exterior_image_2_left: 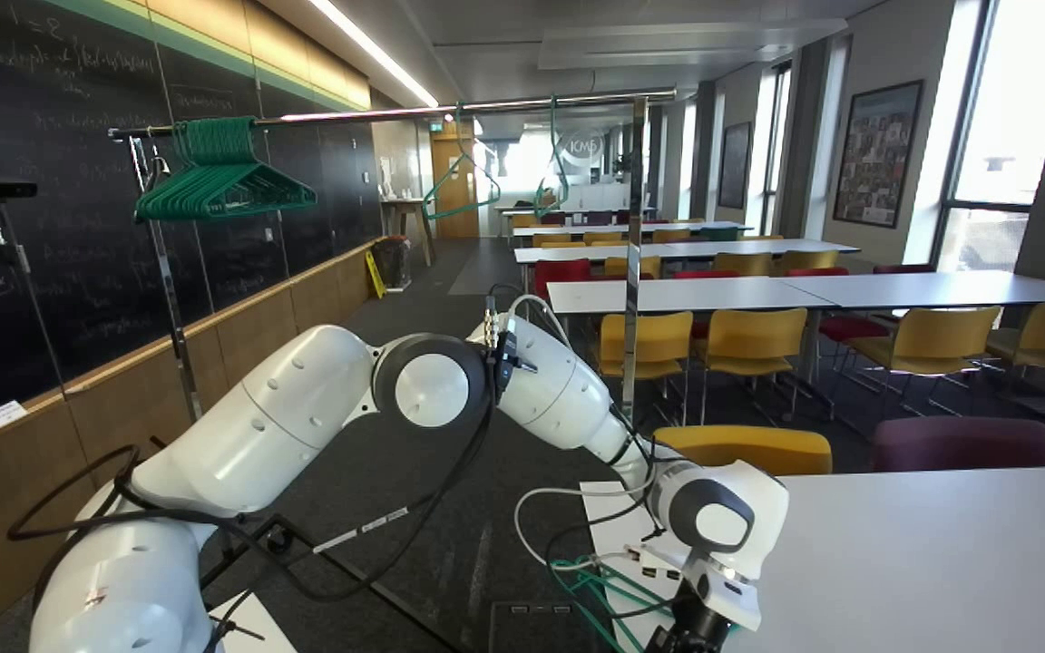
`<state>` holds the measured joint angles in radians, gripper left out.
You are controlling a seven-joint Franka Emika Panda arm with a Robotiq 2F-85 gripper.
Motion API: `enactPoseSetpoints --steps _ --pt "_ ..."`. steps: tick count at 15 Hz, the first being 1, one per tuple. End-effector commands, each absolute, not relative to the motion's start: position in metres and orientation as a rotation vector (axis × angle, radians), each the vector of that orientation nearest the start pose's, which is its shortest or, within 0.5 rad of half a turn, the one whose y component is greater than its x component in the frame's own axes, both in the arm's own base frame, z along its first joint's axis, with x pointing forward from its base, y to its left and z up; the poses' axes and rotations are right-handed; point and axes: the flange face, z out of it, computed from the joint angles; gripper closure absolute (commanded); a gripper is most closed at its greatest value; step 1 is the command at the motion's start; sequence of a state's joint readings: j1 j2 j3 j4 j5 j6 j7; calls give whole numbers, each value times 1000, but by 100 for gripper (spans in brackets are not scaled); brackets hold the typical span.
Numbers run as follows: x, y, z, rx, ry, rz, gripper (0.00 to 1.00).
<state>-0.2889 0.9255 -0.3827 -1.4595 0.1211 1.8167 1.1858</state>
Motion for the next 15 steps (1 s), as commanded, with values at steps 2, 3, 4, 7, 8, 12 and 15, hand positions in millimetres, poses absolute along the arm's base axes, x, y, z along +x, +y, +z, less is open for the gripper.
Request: enactPoseSetpoints --steps 2,3,4,7,8,12,15 --pt "546 -376 151 -2030 2713 622 0" --pt "552 -375 160 -2037 2698 532 0" --pt "557 -375 168 -2046 2682 449 0" --pt "568 -370 185 -2073 2620 291 0" --pt "569 -366 190 -2089 2589 269 0" --pt "559 -342 205 -2216 2428 222 0" --pt "548 -331 212 -2274 2345 209 0"
